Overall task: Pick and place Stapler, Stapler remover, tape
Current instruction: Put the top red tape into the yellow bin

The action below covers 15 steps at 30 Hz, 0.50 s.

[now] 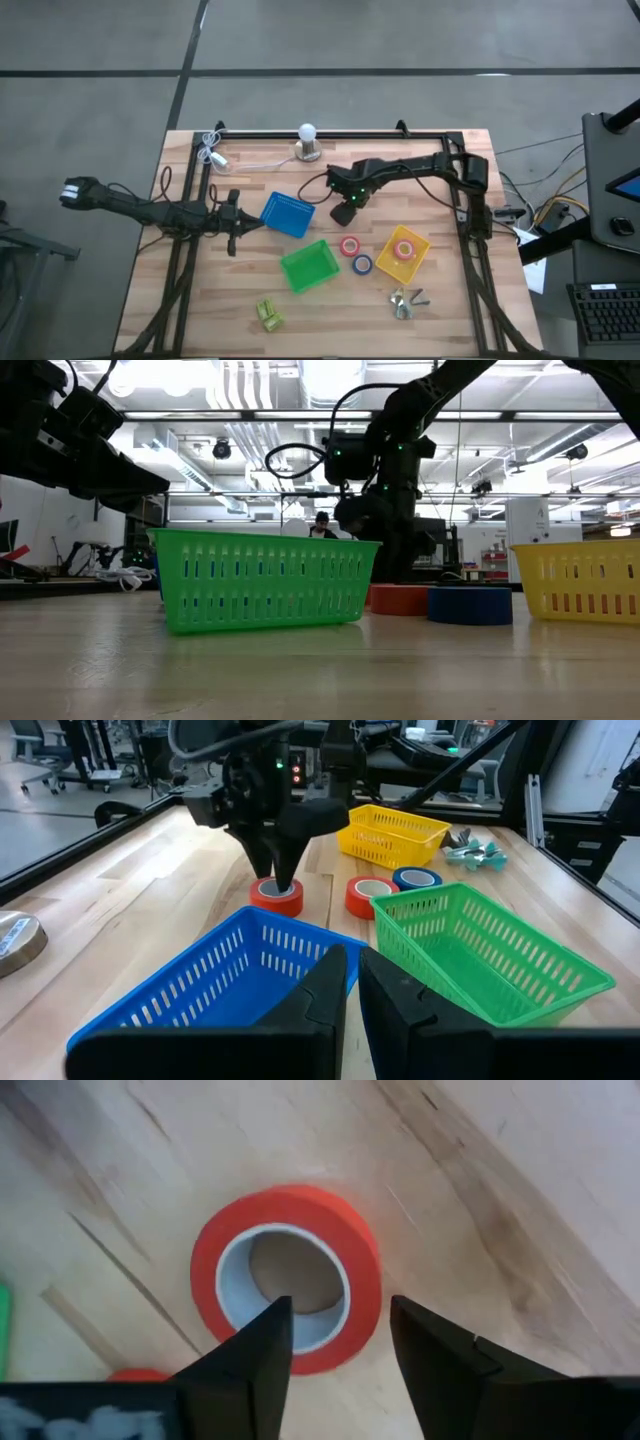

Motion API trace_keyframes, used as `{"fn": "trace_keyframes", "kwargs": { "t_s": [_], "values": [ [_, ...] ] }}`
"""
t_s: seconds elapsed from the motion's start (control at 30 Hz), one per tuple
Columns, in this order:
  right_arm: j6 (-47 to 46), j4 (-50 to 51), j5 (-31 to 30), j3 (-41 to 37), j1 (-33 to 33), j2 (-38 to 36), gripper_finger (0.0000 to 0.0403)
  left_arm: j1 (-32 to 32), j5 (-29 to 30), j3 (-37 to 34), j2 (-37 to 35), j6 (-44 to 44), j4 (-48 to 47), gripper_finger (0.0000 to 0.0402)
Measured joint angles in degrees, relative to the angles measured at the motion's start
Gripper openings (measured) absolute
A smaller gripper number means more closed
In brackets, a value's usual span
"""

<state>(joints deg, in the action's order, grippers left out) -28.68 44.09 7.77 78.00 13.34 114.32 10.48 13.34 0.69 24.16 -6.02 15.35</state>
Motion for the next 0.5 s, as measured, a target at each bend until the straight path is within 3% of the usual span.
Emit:
{"fn": "trace_keyframes", "kwargs": {
  "t_s": [0.33, 0.5],
  "values": [
    [5.82, 3.45, -0.24, 0.31, 0.57, -2.91, 0.0035, 0.01, 0.0, 0.0, 0.0, 0.0, -0.03, 0.0035],
    [7.18, 8.23, -0.2, 0.31, 1.01, -8.1, 0.0027, 0.0, 0.0, 0.0, 0.0, 0.0, -0.04, 0.0035]
  ]
}}
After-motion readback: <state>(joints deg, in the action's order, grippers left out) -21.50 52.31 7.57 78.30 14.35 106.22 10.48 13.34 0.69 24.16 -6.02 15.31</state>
